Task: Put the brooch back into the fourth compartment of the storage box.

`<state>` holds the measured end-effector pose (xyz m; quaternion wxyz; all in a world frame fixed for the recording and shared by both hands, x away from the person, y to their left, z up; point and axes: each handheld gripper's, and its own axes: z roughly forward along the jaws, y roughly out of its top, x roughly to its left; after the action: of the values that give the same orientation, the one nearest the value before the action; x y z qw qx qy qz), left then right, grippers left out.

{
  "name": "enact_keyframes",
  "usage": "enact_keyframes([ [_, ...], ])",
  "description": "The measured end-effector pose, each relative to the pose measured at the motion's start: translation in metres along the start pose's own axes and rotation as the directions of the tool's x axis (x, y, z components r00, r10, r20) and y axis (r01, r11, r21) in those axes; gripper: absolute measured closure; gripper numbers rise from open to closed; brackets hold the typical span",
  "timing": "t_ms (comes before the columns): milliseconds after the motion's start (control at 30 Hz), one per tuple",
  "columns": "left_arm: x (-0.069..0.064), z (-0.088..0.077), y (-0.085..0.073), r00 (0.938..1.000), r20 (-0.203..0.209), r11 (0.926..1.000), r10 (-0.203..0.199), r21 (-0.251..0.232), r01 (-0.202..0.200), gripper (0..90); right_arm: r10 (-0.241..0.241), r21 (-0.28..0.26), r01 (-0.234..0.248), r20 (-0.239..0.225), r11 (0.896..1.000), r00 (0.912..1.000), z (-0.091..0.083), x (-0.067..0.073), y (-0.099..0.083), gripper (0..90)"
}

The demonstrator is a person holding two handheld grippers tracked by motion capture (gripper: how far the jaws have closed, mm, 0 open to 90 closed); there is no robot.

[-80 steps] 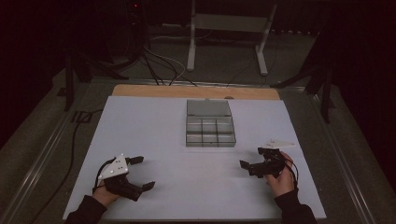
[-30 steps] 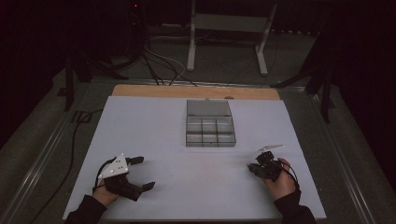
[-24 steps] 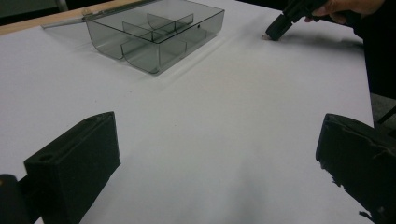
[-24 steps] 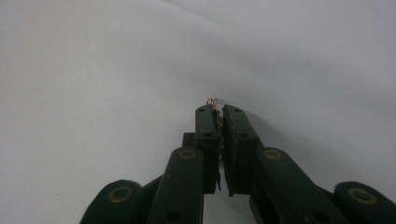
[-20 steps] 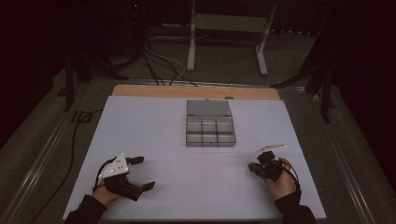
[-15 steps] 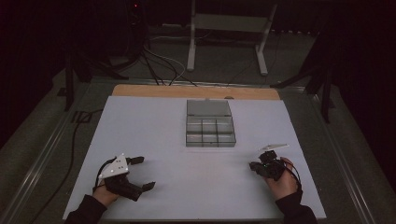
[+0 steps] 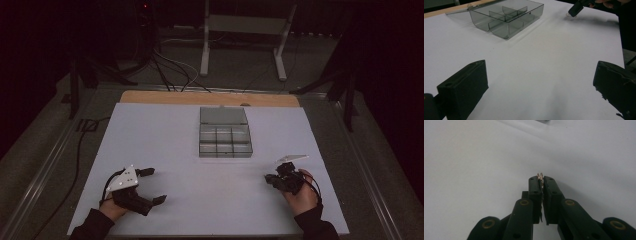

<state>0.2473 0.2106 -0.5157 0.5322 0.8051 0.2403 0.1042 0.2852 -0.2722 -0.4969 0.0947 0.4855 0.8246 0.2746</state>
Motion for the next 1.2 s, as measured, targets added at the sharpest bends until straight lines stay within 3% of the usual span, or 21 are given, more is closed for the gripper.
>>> enact_keyframes([
  [1200,-0.001,0.0,0.0,1.0,-0.001,1.0,0.005,0.005,-0.005,1.2,-0.07,-0.009,0.07,-0.049,0.998,0.9963,0.005,0.022,0.021,85.0],
])
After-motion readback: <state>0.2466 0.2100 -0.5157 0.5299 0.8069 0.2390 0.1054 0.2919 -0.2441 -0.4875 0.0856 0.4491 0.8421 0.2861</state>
